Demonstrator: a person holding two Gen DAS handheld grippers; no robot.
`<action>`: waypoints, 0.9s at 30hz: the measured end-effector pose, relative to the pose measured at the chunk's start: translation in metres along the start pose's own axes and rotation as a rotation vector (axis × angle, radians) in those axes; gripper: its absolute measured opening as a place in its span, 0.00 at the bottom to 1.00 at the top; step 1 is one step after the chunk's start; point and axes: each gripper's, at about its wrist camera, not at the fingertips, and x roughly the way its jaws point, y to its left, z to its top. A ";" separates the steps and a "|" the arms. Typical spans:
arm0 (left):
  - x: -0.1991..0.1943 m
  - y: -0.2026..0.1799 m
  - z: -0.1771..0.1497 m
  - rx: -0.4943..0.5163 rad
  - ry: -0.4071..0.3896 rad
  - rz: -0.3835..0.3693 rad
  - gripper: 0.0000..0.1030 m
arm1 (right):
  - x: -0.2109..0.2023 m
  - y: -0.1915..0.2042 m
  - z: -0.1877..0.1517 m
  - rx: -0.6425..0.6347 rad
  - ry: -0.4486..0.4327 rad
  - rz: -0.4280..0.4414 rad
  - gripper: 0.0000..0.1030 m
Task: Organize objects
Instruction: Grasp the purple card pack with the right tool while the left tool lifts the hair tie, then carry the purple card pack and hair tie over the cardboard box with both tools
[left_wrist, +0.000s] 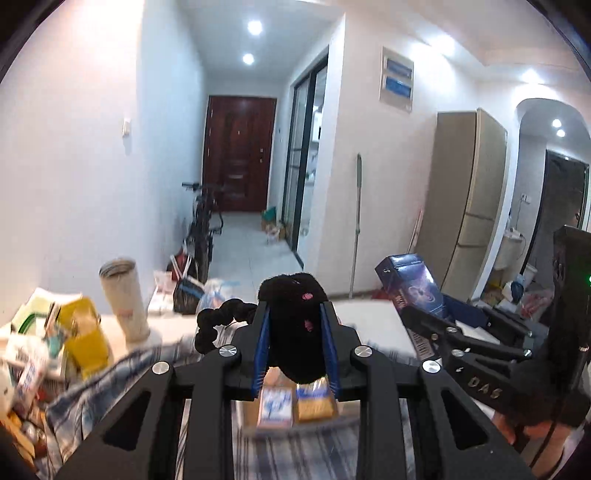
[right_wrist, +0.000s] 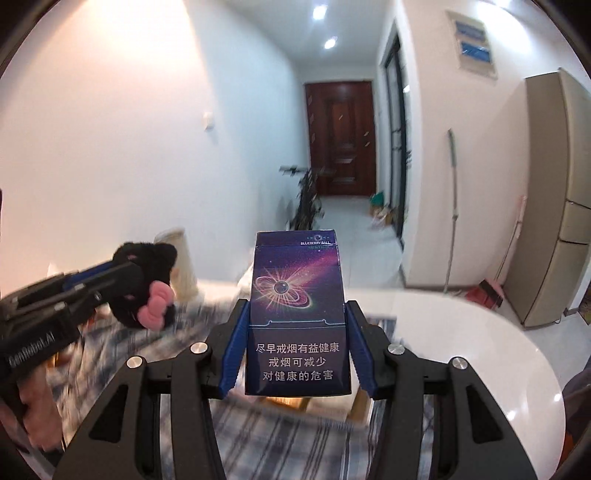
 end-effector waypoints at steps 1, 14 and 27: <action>0.001 -0.001 0.008 -0.012 -0.021 -0.001 0.27 | 0.002 -0.001 0.009 0.019 -0.016 -0.004 0.48; 0.067 0.029 -0.006 -0.072 0.065 0.030 0.27 | 0.056 0.006 0.000 0.040 -0.037 -0.166 0.48; 0.112 0.048 -0.033 -0.109 0.177 0.103 0.27 | 0.152 -0.006 -0.065 0.148 0.363 -0.011 0.48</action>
